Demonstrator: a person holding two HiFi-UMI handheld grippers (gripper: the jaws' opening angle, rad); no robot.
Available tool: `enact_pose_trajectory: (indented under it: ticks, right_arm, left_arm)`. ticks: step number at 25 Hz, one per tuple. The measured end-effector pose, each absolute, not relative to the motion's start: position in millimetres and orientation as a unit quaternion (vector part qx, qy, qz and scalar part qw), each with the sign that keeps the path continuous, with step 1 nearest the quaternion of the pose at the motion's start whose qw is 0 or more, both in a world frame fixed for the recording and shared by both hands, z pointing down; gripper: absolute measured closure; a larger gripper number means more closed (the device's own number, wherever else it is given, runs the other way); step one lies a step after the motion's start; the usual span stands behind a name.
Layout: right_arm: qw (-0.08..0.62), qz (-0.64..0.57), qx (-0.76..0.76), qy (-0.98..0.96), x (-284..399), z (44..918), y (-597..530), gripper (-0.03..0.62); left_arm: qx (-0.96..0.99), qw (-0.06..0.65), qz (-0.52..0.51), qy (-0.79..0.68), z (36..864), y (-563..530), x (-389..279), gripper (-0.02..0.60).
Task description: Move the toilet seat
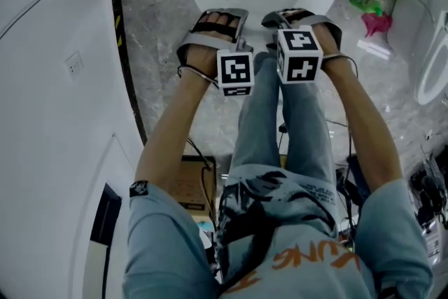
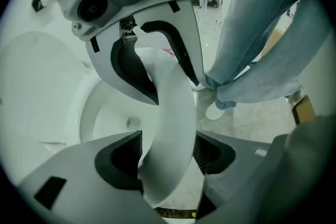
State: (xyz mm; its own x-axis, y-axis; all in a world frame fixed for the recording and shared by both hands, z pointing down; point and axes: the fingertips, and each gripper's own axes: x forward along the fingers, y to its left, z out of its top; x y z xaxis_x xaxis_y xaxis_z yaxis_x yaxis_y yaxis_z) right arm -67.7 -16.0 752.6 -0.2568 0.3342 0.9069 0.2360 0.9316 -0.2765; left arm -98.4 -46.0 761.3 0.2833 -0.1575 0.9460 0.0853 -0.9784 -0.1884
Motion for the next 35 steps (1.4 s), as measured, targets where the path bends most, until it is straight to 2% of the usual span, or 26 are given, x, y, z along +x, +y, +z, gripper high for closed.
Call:
enact_pose_trajectory:
  ticks: [8,11,23,28,35]
  right_arm:
    - [0.536,0.072,-0.160,-0.826,-71,691,-33,0.367]
    - [0.526,0.082,-0.152,-0.833,-72,665,-39,0.367]
    - [0.472,0.091,-0.083,-0.873,-63,560,-98,0.385]
    - [0.460,0.051,-0.021,-0.886,-61,524,-143,0.421]
    - [0.446,0.029,0.076,-0.891,-44,479,-206,0.479]
  left_arm:
    - [-0.805,0.130,-0.577,0.042,697,-58,-93,0.364]
    - [-0.807,0.118,-0.578,0.021,670,-51,-91,0.388]
    - [-0.813,0.076,-0.558,0.148,547,-132,-84,0.388]
    - [-0.807,0.088,-0.556,0.178,508,-172,-84,0.388]
    - [-0.808,0.069,-0.538,0.230,457,-231,-68,0.405]
